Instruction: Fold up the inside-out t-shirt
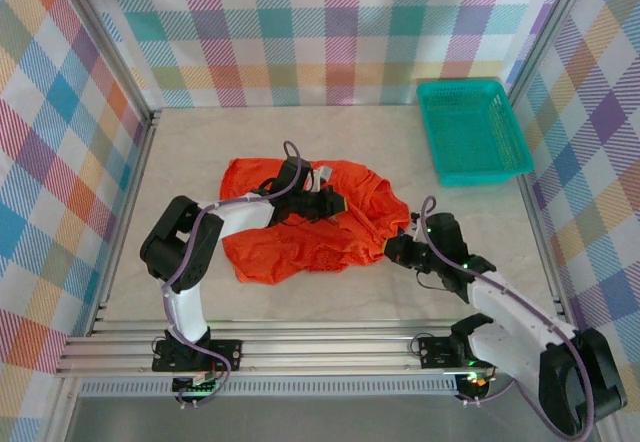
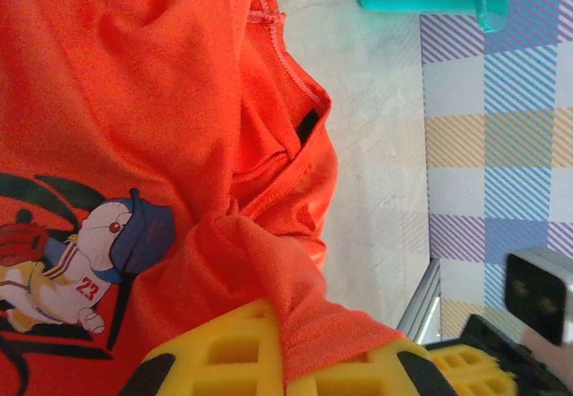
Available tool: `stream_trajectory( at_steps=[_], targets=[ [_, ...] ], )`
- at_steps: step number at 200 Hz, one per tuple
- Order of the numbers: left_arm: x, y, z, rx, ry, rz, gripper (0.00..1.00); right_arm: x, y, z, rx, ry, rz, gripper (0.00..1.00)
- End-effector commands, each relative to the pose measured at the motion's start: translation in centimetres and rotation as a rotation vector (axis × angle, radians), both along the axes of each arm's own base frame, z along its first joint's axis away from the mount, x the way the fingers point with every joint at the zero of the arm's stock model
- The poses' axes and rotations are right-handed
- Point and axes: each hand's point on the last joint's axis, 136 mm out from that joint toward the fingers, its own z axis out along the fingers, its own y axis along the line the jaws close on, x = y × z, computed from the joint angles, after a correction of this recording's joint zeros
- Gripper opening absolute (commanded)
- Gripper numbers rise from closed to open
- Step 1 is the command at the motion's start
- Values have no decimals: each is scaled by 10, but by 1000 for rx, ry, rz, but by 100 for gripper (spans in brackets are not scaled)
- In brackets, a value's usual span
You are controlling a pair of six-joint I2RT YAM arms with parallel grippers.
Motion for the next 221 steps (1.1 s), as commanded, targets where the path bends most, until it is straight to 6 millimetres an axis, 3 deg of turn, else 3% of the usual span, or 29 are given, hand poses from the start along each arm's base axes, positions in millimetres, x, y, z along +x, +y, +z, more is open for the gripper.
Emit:
stream_trajectory(
  at_steps=[1, 12, 35, 51, 72, 94, 105, 149, 184, 203, 221],
  targets=[
    [16, -2, 14, -17, -53, 44, 0, 2, 0, -4, -39, 84, -3, 10],
    [14, -7, 16, -9, -62, 31, 0, 8, 3, 7, -57, 81, 8, 27],
    [9, -14, 16, -5, -64, 14, 0, 19, 4, 41, -85, 47, 14, 37],
    [7, -18, 16, -4, -63, 8, 0, 23, 8, 60, -71, 33, 25, 36],
    [4, -22, 16, -4, -63, -2, 0, 29, 22, 74, 1, 33, 46, 23],
    [3, -22, 16, -3, -62, -2, 0, 38, 35, 63, 33, 58, 56, 11],
    [4, -22, 16, 0, -57, -2, 0, 44, 41, 54, 37, 63, 57, 11],
    [4, -23, 13, 4, -41, -4, 0, 64, 65, 27, -30, 74, 91, 36],
    [2, -22, 12, 12, -42, -5, 0, 85, 70, 4, -111, 94, 66, 38],
    [1, -21, 14, 11, -43, -8, 0, 98, 71, -7, -159, 103, 56, 31],
    [1, -21, 15, 17, -46, -13, 0, 106, 71, -13, -192, 110, 59, 11]
  ],
)
